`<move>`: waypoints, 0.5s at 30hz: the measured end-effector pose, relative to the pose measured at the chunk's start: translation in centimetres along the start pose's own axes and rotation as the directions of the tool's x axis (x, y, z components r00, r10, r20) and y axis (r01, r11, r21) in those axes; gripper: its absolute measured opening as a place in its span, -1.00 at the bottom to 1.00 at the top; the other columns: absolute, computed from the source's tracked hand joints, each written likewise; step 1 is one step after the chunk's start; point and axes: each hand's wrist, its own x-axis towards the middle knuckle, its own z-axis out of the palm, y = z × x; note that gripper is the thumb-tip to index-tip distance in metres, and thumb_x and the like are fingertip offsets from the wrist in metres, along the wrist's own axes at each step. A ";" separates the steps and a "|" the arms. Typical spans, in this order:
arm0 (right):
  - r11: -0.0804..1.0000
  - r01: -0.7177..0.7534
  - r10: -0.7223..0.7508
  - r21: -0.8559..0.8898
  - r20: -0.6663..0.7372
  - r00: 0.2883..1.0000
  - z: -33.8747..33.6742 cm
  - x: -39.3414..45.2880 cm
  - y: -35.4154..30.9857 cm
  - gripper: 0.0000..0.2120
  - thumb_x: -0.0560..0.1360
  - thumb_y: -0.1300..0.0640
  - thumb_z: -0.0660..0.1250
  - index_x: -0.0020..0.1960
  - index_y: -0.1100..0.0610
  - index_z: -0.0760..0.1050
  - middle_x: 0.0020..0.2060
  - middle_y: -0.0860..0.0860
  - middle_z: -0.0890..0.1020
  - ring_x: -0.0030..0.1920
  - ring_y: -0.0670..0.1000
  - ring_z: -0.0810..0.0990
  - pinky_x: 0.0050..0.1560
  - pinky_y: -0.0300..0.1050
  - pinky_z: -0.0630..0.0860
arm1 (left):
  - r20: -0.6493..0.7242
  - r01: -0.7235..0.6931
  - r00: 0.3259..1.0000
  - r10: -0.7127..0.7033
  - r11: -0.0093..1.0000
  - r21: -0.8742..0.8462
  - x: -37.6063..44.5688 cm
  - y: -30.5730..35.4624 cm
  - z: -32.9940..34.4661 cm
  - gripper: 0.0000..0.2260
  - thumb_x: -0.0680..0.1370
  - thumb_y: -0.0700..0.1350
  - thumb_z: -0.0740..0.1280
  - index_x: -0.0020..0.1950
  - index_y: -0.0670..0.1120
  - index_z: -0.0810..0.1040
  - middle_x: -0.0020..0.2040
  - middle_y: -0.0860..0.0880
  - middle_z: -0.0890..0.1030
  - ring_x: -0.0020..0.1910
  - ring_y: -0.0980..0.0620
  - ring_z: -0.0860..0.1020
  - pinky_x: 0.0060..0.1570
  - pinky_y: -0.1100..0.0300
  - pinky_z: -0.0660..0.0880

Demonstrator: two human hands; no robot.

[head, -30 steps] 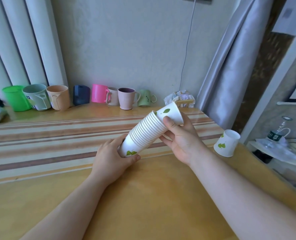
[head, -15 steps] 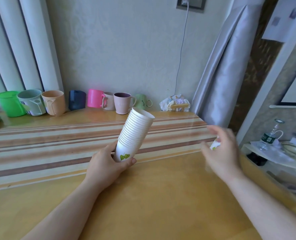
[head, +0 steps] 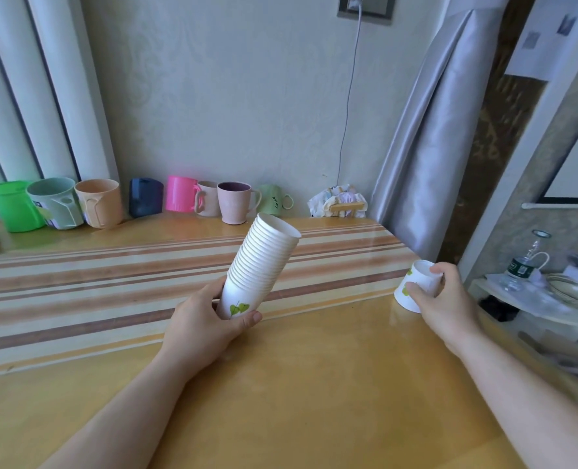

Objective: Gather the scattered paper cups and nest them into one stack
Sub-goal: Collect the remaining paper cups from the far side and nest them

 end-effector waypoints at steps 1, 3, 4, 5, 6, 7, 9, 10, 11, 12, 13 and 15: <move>1.000 0.011 -0.011 0.002 -0.022 1.000 0.1 -0.1 -0.4 -0.64 0.57 -0.05 0.48 0.25 -0.04 0.40 0.25 0.08 0.59 0.06 0.17 0.55 -0.15 0.00 0.38 | 0.001 -0.001 1.000 0.001 1.000 0.000 0.0 0.0 0.0 -0.57 0.38 0.24 0.64 0.17 0.22 0.62 -0.05 0.20 0.72 -0.03 0.27 0.61 -0.19 0.22 0.47; 0.999 0.044 -0.044 -0.002 -0.062 0.997 0.2 -0.5 -1.4 -0.66 0.54 -0.04 0.50 0.15 0.01 0.40 0.12 0.04 0.61 -0.01 0.16 0.56 -0.23 -0.03 0.36 | 0.004 -0.001 1.000 0.001 1.000 -0.003 0.0 0.0 0.0 -0.57 0.38 0.24 0.64 0.18 0.21 0.62 -0.05 0.20 0.72 -0.03 0.26 0.61 -0.18 0.21 0.48; 0.998 0.059 -0.057 0.021 -0.076 0.995 0.4 -0.8 -2.1 -0.64 0.52 -0.03 0.52 0.14 0.02 0.38 0.09 0.02 0.60 -0.03 0.14 0.57 -0.25 -0.06 0.37 | 0.005 -0.001 1.000 0.001 1.000 -0.003 0.0 0.0 0.0 -0.57 0.38 0.24 0.64 0.18 0.21 0.62 -0.06 0.19 0.72 -0.03 0.25 0.61 -0.18 0.21 0.48; 0.995 0.073 -0.067 0.072 -0.075 0.995 0.6 -1.1 -2.9 -0.60 0.51 0.02 0.53 0.18 0.01 0.37 0.08 0.01 0.59 -0.03 0.13 0.58 -0.26 -0.07 0.38 | 0.008 0.000 1.000 0.000 1.000 -0.003 0.0 0.0 0.0 -0.56 0.38 0.23 0.64 0.18 0.20 0.63 -0.05 0.19 0.72 -0.03 0.25 0.61 -0.18 0.20 0.49; 0.986 0.086 -0.079 0.140 -0.052 0.995 0.9 -1.5 -3.6 -0.54 0.50 0.08 0.54 0.25 0.00 0.35 0.10 0.00 0.58 -0.02 0.13 0.59 -0.25 -0.08 0.41 | 0.010 0.002 1.000 -0.002 1.000 -0.006 0.1 0.0 0.0 -0.56 0.38 0.23 0.64 0.19 0.20 0.63 -0.05 0.20 0.72 -0.02 0.25 0.61 -0.16 0.18 0.50; 0.976 0.089 -0.090 0.197 -0.002 0.996 1.3 -1.9 -4.2 -0.44 0.49 0.15 0.54 0.36 -0.02 0.33 0.12 0.02 0.56 -0.02 0.11 0.60 -0.25 -0.08 0.44 | 0.012 0.003 1.000 -0.003 1.000 -0.008 0.0 0.0 0.0 -0.55 0.38 0.23 0.64 0.20 0.20 0.63 -0.04 0.20 0.72 -0.01 0.25 0.61 -0.15 0.18 0.51; 0.979 0.079 -0.109 0.189 0.156 0.982 2.2 -2.6 -4.7 -0.25 0.46 0.21 0.53 0.52 -0.12 0.28 0.15 0.04 0.54 -0.02 0.04 0.60 -0.25 -0.08 0.46 | 0.011 0.005 1.000 -0.005 1.000 -0.007 0.0 0.0 0.0 -0.54 0.38 0.22 0.65 0.22 0.20 0.63 -0.03 0.21 0.71 -0.01 0.26 0.61 -0.14 0.19 0.51; 0.987 0.093 -0.123 0.127 0.245 0.962 2.7 -2.9 -4.7 -0.22 0.44 0.21 0.53 0.54 -0.18 0.28 0.18 0.04 0.51 0.00 0.02 0.59 -0.24 -0.11 0.47 | 0.010 0.004 1.000 -0.004 1.000 -0.007 0.0 0.0 -0.1 -0.54 0.39 0.22 0.65 0.22 0.20 0.63 -0.03 0.21 0.71 -0.01 0.26 0.60 -0.14 0.20 0.50; 0.992 0.121 -0.130 0.049 0.329 0.935 3.1 -3.2 -4.7 -0.22 0.44 0.20 0.52 0.53 -0.22 0.31 0.22 0.02 0.48 0.05 0.01 0.57 -0.21 -0.13 0.49 | 0.010 0.004 1.000 -0.004 1.000 -0.010 -0.1 0.1 -0.1 -0.54 0.39 0.21 0.65 0.23 0.21 0.63 -0.03 0.21 0.71 -0.01 0.26 0.60 -0.14 0.21 0.49; 0.988 0.153 -0.131 -0.024 0.394 0.910 3.5 -3.3 -4.6 -0.25 0.44 0.19 0.49 0.52 -0.25 0.33 0.27 0.00 0.43 0.09 0.01 0.55 -0.16 -0.14 0.53 | 0.011 0.006 1.000 -0.006 1.000 -0.012 -0.1 0.1 -0.1 -0.54 0.39 0.21 0.65 0.23 0.21 0.63 -0.03 0.21 0.71 -0.01 0.26 0.60 -0.14 0.21 0.49; 0.980 0.179 -0.125 -0.084 0.436 0.891 3.8 -3.3 -4.5 -0.28 0.44 0.17 0.47 0.50 -0.28 0.35 0.31 -0.02 0.38 0.13 0.00 0.53 -0.07 -0.12 0.57 | 0.010 0.008 1.000 -0.008 1.000 -0.013 -0.1 0.1 -0.1 -0.53 0.38 0.22 0.65 0.24 0.22 0.63 -0.03 0.20 0.71 0.00 0.25 0.60 -0.13 0.20 0.50; 0.970 0.188 -0.099 -0.153 0.459 0.883 4.2 -3.5 -4.9 -0.30 0.44 0.09 0.44 0.51 -0.29 0.34 0.33 -0.05 0.34 0.23 0.07 0.51 0.14 0.00 0.60 | 0.010 0.013 1.000 -0.013 1.000 -0.012 0.0 0.0 -0.1 -0.52 0.38 0.24 0.64 0.24 0.22 0.63 -0.02 0.20 0.71 0.00 0.24 0.60 -0.10 0.14 0.54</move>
